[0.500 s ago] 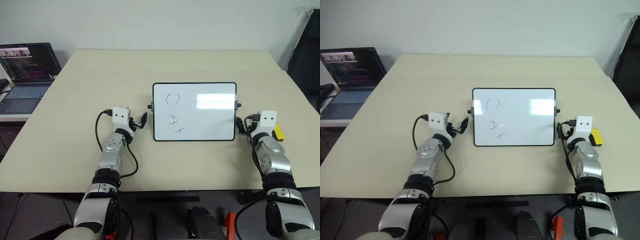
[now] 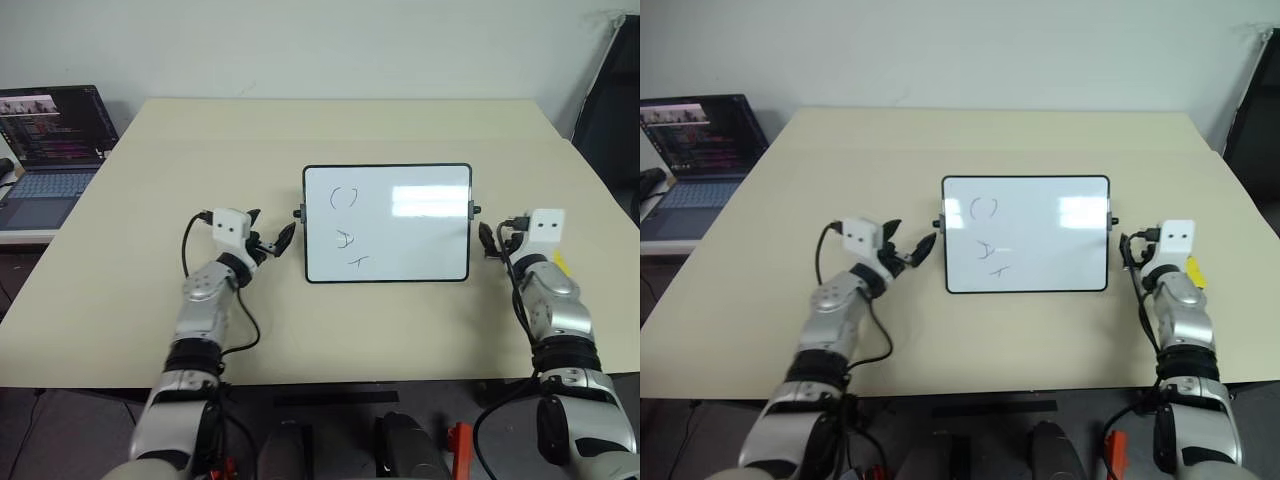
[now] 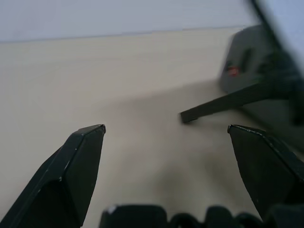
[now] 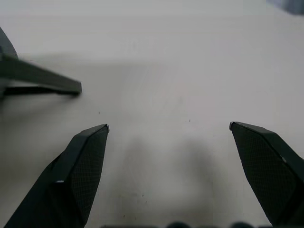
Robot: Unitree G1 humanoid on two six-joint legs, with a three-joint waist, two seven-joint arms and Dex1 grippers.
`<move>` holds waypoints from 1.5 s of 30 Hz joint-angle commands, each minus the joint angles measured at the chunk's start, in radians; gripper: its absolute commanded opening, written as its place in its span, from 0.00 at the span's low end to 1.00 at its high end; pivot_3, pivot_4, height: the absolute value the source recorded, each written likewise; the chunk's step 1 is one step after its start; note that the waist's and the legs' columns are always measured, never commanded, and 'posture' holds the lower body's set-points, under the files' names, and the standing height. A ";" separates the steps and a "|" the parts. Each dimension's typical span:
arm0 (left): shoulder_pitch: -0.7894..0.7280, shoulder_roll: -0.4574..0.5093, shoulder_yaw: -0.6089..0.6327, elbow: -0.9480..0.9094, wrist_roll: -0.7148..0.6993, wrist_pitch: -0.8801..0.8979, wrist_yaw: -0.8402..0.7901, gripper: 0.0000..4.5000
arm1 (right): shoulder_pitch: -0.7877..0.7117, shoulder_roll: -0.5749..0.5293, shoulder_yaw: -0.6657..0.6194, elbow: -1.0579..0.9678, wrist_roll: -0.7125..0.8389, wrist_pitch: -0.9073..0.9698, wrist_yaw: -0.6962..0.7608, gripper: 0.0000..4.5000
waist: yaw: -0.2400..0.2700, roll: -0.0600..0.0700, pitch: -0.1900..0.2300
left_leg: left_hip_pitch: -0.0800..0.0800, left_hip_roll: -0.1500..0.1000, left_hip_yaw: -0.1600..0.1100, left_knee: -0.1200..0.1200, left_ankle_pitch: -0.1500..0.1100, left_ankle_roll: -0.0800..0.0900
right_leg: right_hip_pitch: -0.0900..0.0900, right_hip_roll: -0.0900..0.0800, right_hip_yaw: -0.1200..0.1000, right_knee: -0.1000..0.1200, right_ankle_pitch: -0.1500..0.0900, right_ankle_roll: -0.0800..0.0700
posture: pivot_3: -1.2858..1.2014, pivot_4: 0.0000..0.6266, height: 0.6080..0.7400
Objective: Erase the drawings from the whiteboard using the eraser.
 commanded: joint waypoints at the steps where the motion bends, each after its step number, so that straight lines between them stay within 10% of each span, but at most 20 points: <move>1: 0.069 0.161 0.008 -0.253 -0.171 0.220 -0.267 1.00 | 0.049 -0.059 -0.037 -0.192 0.054 0.101 0.045 0.99 | -0.003 0.000 0.000 | 0.000 0.000 0.000 0.000 0.000 0.000 | 0.000 0.000 0.000 0.000 0.000 0.000 | 0.52 0.24 1.00; 4: 0.080 0.268 0.015 -0.484 -0.378 0.465 -0.390 1.00 | 0.074 -0.140 -0.076 -0.298 0.096 0.196 0.088 0.99 | -0.001 0.002 0.002 | 0.000 0.001 0.000 0.000 0.000 0.000 | -0.001 0.001 0.001 0.001 -0.001 -0.001 | 0.52 0.24 1.00; 9: 0.024 0.169 -0.128 -0.656 -0.431 0.582 -0.365 1.00 | 0.099 -0.241 -0.154 -0.237 0.132 0.254 0.140 0.99 | 0.030 0.003 0.002 | 0.004 -0.001 -0.001 0.003 0.000 0.000 | 0.009 -0.001 -0.002 -0.004 -0.001 0.001 | 0.52 0.24 1.00; 24: 0.006 0.000 -0.276 -0.691 -0.318 0.555 -0.293 1.00 | 0.014 -0.365 -0.066 0.095 0.098 0.281 0.386 0.99 | 0.002 0.004 0.002 | 0.006 0.001 -0.003 0.001 0.000 0.001 | 0.016 0.002 -0.003 -0.014 0.000 0.001 | 0.52 0.24 1.00; 45: 0.029 0.009 -0.267 -0.723 -0.318 0.571 -0.275 1.00 | -0.023 -0.352 -0.043 0.261 0.048 0.225 0.396 0.99 | 0.006 0.004 0.002 | 0.005 0.000 -0.003 0.001 0.000 0.001 | 0.015 0.001 -0.003 -0.015 0.000 0.001 | 0.52 0.24 1.00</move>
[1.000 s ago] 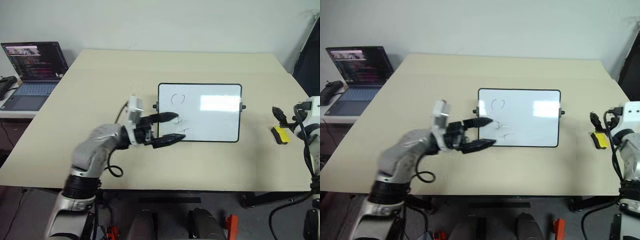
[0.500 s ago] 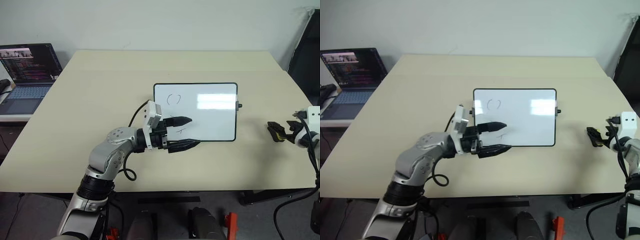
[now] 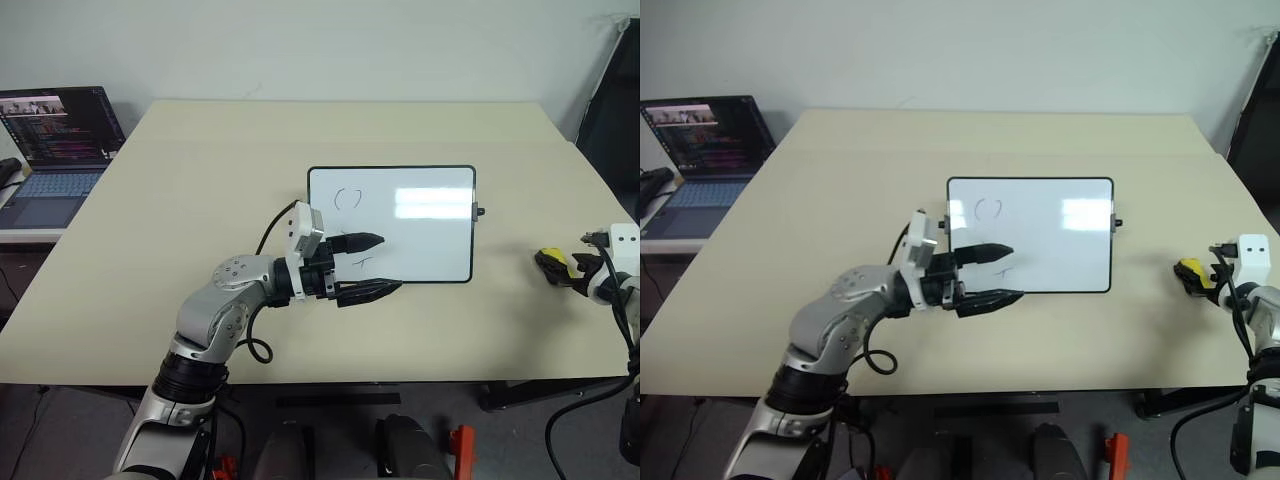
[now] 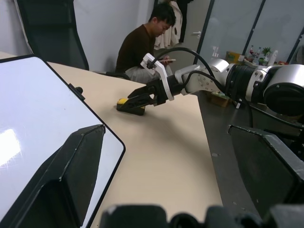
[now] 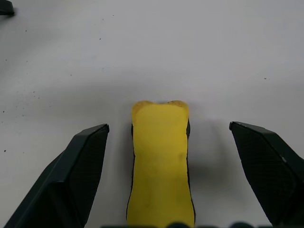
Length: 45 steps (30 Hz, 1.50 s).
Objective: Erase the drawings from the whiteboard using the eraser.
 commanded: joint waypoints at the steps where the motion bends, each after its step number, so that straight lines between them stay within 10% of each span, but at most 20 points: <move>1: 0.002 0.007 0.008 -0.047 -0.002 -0.003 0.001 1.00 | -0.011 -0.008 -0.008 -0.008 -0.002 -0.023 -0.001 0.99 | 0.000 0.000 0.000 | 0.000 0.000 0.000 0.000 0.000 0.000 | 0.000 0.000 0.000 0.000 0.000 0.000 | 0.52 0.24 1.00; 13: 0.007 0.012 0.011 -0.053 -0.001 0.004 0.012 1.00 | -0.008 -0.004 0.028 -0.010 -0.029 -0.002 -0.005 0.21 | 0.000 0.000 0.000 | 0.000 0.000 0.000 0.000 0.000 0.000 | 0.000 0.000 0.000 0.000 0.000 0.000 | 0.52 0.24 1.00; 23: 0.005 0.014 0.012 -0.052 0.001 0.002 0.019 1.00 | 0.024 -0.005 0.012 -0.048 -0.031 0.013 -0.004 0.21 | 0.001 0.000 0.000 | 0.000 0.000 0.000 0.000 0.000 0.000 | 0.001 0.000 0.000 0.000 0.000 0.000 | 0.52 0.24 1.00; 31: 0.016 0.138 0.150 -0.025 0.017 -0.028 0.024 1.00 | 0.101 -0.059 -0.165 -0.666 0.179 0.215 -0.012 0.21 | -0.005 0.006 0.002 | 0.000 0.000 -0.001 0.000 0.000 0.000 | -0.001 0.000 0.000 0.001 0.000 0.000 | 0.52 0.24 1.00; 45: 0.159 0.274 0.293 0.041 0.071 -0.124 0.010 1.00 | -0.366 0.282 0.224 -0.662 0.173 0.104 0.044 0.21 | 0.008 0.004 0.003 | -0.004 0.001 -0.003 0.000 0.000 0.000 | -0.005 0.000 -0.003 0.001 0.000 0.000 | 0.52 0.24 1.00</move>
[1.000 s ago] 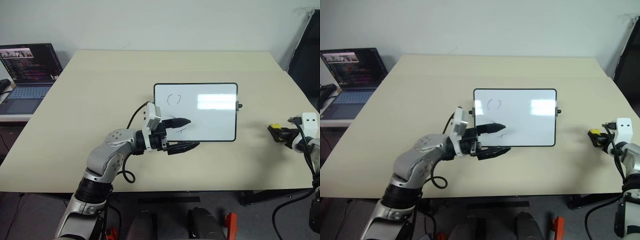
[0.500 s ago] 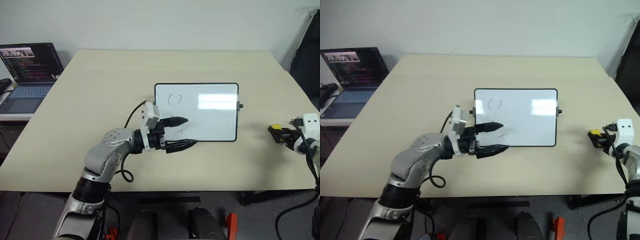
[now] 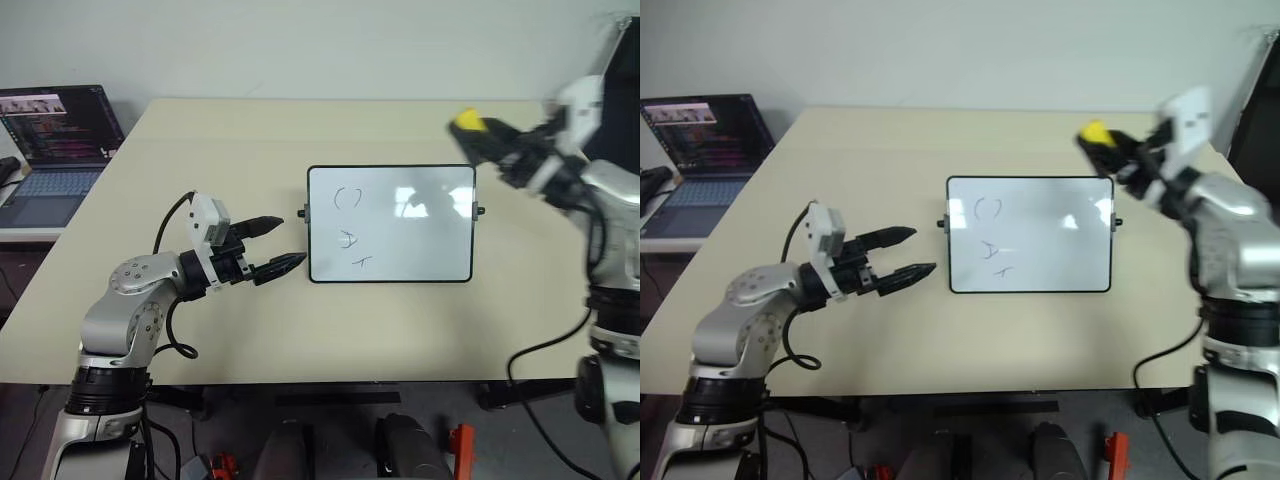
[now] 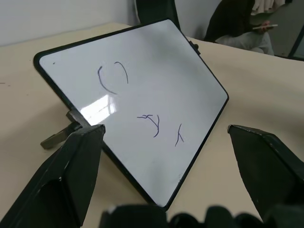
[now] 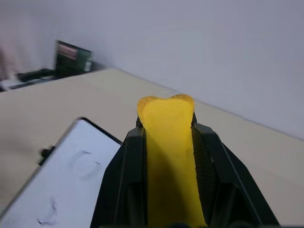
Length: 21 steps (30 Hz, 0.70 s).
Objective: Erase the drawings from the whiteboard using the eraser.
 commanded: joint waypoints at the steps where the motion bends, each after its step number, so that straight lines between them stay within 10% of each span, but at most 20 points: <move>1: 0.044 0.020 0.034 -0.055 0.011 -0.025 0.013 1.00 | -0.082 0.063 0.035 0.077 -0.037 -0.092 0.009 0.21 | 0.008 0.000 0.000 | 0.000 0.000 0.000 0.000 0.000 0.000 | -0.001 0.000 0.000 0.000 0.000 0.000 | 0.52 0.24 1.00; 21: 0.134 -0.011 0.048 -0.160 0.034 -0.048 0.125 1.00 | -0.182 0.145 0.337 0.414 -0.465 -0.560 0.104 0.20 | 0.012 0.000 0.000 | -0.012 0.000 -0.001 0.001 -0.001 -0.001 | -0.014 -0.001 -0.002 0.004 0.001 -0.001 | 0.52 0.24 1.00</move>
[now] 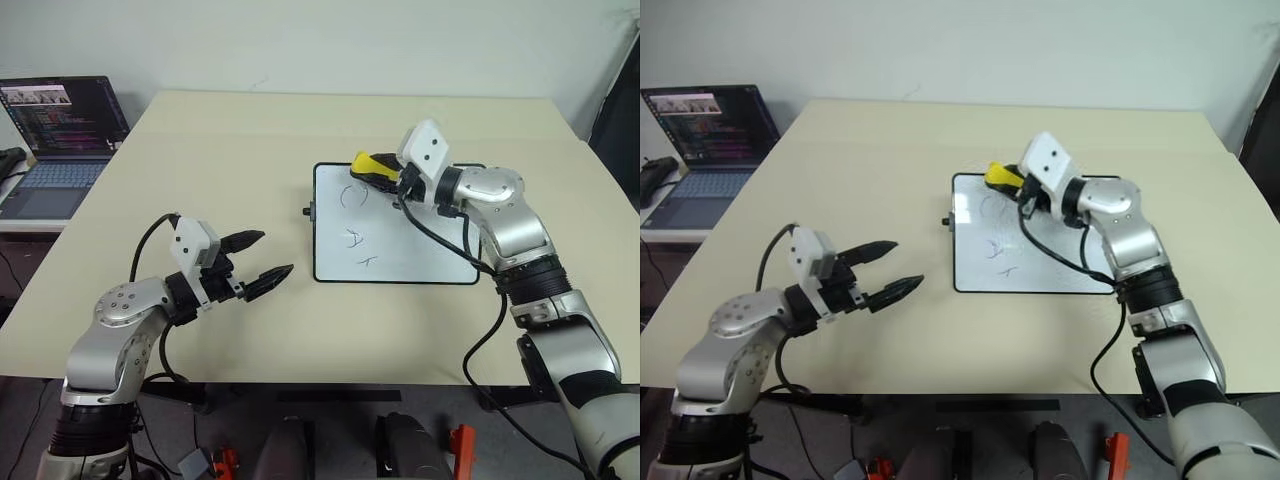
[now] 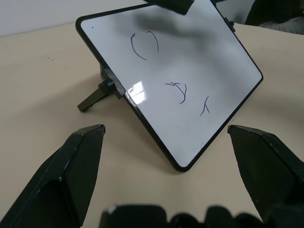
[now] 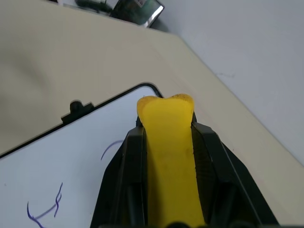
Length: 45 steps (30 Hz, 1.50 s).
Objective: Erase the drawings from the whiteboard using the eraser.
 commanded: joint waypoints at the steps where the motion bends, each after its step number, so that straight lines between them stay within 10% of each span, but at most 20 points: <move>1: -0.015 -0.006 0.003 -0.048 -0.008 -0.011 0.010 1.00 | -0.057 0.017 0.020 0.052 -0.060 -0.080 -0.017 0.20 | 0.000 0.000 0.000 | 0.000 0.000 0.000 0.000 0.000 0.000 | 0.000 0.000 0.000 0.000 0.000 0.000 | 0.52 0.24 1.00; 21: 0.000 -0.003 0.003 -0.066 -0.011 -0.006 0.032 1.00 | -0.037 0.089 0.161 0.279 -0.240 -0.127 0.071 0.19 | -0.007 -0.002 -0.001 | 0.021 0.000 0.000 0.000 0.000 0.000 | 0.016 0.001 0.000 0.011 -0.004 -0.005 | 0.52 0.24 1.00; 34: -0.027 -0.005 -0.011 -0.035 0.000 -0.016 0.022 1.00 | -0.221 0.061 0.081 0.559 -0.288 -0.219 -0.251 0.19 | -0.007 -0.002 -0.001 | 0.030 0.000 -0.001 -0.001 0.004 0.002 | 0.023 0.001 0.001 0.011 -0.005 -0.011 | 0.52 0.24 1.00; 45: -0.050 -0.007 -0.020 -0.012 0.008 -0.023 0.001 1.00 | -0.060 0.064 0.109 0.390 -0.244 -0.203 0.025 0.19 | -0.018 -0.003 -0.002 | 0.031 0.001 -0.001 -0.005 0.004 0.002 | 0.023 0.002 0.000 0.011 -0.004 -0.009 | 0.52 0.24 1.00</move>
